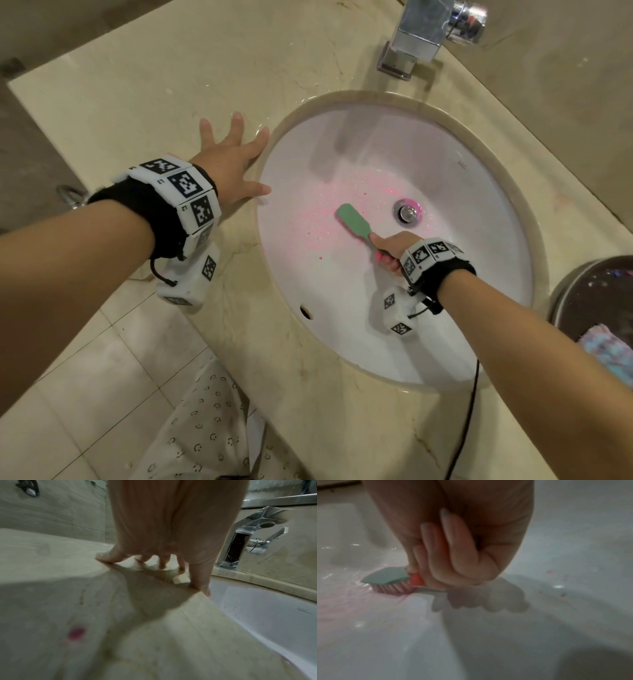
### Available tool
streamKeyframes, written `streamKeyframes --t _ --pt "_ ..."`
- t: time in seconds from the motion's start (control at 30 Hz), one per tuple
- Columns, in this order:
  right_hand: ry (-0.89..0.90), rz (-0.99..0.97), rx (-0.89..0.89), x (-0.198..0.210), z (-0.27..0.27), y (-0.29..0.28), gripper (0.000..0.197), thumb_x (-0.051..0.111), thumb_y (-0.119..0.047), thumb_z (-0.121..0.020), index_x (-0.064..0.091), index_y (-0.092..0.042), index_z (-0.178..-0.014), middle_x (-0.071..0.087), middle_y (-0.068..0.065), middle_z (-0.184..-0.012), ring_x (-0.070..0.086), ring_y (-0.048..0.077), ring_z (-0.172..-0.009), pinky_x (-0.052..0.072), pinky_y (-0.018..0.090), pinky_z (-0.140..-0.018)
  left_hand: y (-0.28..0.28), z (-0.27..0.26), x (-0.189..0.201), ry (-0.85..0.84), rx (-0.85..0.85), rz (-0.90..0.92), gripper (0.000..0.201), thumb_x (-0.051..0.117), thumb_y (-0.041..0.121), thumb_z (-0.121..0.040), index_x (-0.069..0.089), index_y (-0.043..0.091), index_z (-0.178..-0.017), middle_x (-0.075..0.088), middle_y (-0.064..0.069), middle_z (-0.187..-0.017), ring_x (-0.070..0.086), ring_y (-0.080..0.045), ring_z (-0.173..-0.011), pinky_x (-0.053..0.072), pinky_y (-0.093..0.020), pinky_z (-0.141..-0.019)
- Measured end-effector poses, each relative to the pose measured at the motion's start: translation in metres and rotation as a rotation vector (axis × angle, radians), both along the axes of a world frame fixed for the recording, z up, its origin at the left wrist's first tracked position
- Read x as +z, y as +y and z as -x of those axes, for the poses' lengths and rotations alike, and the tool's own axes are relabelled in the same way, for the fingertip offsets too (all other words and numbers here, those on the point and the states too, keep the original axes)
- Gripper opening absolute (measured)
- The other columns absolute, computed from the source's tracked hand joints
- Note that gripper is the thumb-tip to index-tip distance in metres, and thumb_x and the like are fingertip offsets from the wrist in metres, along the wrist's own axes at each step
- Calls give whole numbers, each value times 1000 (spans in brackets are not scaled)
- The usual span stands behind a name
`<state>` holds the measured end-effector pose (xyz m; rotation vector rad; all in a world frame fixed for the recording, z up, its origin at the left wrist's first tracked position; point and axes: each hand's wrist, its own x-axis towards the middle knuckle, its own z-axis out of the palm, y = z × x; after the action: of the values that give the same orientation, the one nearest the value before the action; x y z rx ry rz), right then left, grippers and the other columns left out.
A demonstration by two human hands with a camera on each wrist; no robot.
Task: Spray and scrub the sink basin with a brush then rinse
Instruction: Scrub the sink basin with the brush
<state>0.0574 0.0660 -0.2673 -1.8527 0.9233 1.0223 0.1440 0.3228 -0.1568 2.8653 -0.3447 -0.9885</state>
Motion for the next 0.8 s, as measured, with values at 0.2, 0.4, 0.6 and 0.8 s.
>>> streamKeyframes --t 0.2,0.4,0.6,0.8 --pt "164 -341 139 0 -3 35 48 38 -48 -97 39 -15 -61 38 -8 -36 30 4 -25 22 12 -29 1 0 0 2 19 15 81 53 43 -91 -2 35 -150 -19 2 -156 -19 -42 -140 10 -60 -108" --pt "300 -266 285 -3 18 -1 47 44 -44 -96 42 -13 -61 36 -8 -37 28 5 -27 21 13 -30 0 1 2 5 14 4 80 51 43 -92 -4 35 -150 -20 1 -156 -19 -42 -139 8 -59 -109" --pt "78 5 219 -4 17 -18 48 51 -46 -92 52 -13 -57 43 -4 -45 33 9 -34 28 18 -38 -1 1 2 9 11 3 81 51 44 -91 -4 35 -150 -21 1 -156 -20 -42 -139 9 -60 -108" --pt "-28 -109 116 -11 2 25 50 47 -47 -94 52 -12 -58 43 -2 -49 34 10 -35 27 17 -33 -1 1 2 9 12 -3 81 52 44 -91 -4 35 -150 -20 1 -156 -19 -42 -140 8 -61 -108"
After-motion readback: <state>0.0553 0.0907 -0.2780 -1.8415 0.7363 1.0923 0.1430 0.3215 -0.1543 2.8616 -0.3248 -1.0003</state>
